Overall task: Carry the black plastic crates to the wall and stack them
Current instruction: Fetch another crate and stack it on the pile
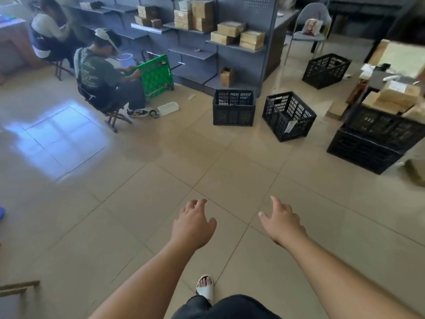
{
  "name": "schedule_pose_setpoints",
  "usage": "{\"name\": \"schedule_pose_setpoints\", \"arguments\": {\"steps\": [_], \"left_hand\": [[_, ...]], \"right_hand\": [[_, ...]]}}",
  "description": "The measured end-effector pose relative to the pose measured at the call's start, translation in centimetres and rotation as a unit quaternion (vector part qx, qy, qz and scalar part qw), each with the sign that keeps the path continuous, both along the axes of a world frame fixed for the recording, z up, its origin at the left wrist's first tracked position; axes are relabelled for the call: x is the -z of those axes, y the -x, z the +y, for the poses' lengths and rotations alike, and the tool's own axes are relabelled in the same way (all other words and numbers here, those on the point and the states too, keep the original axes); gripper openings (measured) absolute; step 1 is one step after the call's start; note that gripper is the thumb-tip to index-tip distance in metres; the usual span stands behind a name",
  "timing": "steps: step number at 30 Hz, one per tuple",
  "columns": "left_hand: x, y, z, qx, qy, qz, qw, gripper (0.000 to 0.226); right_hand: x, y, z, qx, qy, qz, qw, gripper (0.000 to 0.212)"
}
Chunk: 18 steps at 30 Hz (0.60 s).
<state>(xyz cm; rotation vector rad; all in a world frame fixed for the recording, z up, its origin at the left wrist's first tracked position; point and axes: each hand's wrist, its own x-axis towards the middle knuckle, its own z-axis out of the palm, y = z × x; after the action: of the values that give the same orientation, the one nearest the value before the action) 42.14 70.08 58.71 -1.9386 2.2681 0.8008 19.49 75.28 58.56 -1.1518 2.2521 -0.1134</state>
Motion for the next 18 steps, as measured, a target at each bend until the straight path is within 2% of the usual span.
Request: {"name": "schedule_pose_setpoints", "arguments": {"steps": [4, 11, 18], "left_hand": [[-0.7, 2.8, -9.4, 0.089, 0.004, -0.029, 0.996, 0.064], [-0.7, 12.4, -22.2, 0.172, 0.002, -0.034, 0.985, 0.064], [0.2, 23.7, -32.8, 0.17, 0.001, -0.039, 0.985, 0.064]], "right_hand": [[-0.8, 2.6, -6.8, 0.066, 0.002, 0.008, 0.998, 0.07], [-0.1, 9.5, -15.2, 0.158, -0.004, 0.0, 0.988, 0.068], [2.0, 20.3, -25.7, 0.162, -0.024, -0.013, 0.986, 0.065]]}}
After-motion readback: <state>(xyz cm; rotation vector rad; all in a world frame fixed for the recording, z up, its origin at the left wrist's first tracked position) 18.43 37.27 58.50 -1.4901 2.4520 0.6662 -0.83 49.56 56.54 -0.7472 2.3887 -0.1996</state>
